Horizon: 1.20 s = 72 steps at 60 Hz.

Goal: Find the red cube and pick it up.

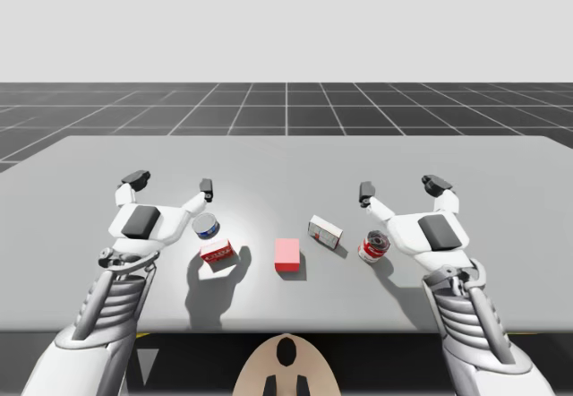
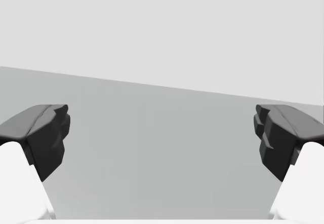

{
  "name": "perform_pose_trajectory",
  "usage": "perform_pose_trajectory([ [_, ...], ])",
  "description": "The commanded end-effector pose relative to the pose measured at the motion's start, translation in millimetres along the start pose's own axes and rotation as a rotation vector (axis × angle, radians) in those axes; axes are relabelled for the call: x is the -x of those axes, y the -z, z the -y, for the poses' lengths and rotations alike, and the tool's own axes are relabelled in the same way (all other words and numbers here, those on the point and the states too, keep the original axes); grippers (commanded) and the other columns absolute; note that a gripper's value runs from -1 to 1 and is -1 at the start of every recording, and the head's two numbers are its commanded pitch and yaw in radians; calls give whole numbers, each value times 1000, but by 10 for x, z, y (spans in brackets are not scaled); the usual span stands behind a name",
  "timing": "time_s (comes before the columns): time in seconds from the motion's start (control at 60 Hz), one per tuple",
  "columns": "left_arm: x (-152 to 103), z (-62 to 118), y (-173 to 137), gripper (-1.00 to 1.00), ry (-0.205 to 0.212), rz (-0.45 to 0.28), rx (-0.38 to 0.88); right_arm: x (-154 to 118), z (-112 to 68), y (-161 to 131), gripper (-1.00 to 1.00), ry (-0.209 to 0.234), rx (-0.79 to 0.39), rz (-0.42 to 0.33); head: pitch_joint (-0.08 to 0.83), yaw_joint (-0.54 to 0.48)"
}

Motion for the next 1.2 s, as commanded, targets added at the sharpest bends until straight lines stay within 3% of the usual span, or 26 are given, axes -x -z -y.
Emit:
perform_pose_trajectory([
  [0.017, -2, 6, -3, -1000, 4, -2, 3, 2, -6, -3, -1000, -11, -1, -1, 568, -4],
  [0.383, -11, 22, -11, -1000, -12, -9, 19, 9, -31, -5, -1000, -28, -3, -2, 708, 3],
  [0.667, -38, 96, -38, -1000, -87, -54, 127, 14, -28, -1, -1000, -31, -3, -6, 730, 8],
  [0.7, -50, 108, -59, -1000, -109, -73, 187, 17, -21, 1, -1000, -28, -1, -8, 724, 7],
  [0.933, -271, 142, -264, -1000, -55, -90, 613, 20, -8, 3, -1000, -30, 4, -9, 723, 8],
  [1.017, -300, 165, -319, -1000, -57, -106, 760, 21, -1, 6, -1000, -30, 6, -8, 722, 7],
  [1.033, -309, 163, -334, -1000, -62, -119, 789, 21, 0, 6, -1000, -29, 6, -8, 722, 7],
  [1.05, -333, 180, -381, -1000, -76, -201, 828, 23, 2, 6, -1000, -30, 7, -9, 722, 7],
  [1.067, -332, 190, -386, -1000, -79, -190, 845, 23, 2, 5, -1000, -30, 6, -9, 722, 7],
  [1.1, -327, 210, -398, -1000, -62, -170, 871, 24, 1, 4, -1000, -30, 6, -9, 723, 8],
  [1.117, -313, 243, -417, -1000, -33, -162, 908, 27, 0, 6, -1000, -31, 6, -9, 724, 9],
  [1.2, -249, 324, -425, -1000, 21, -185, 997, 32, -6, 9, -1000, -35, 3, -9, 723, 11],
])
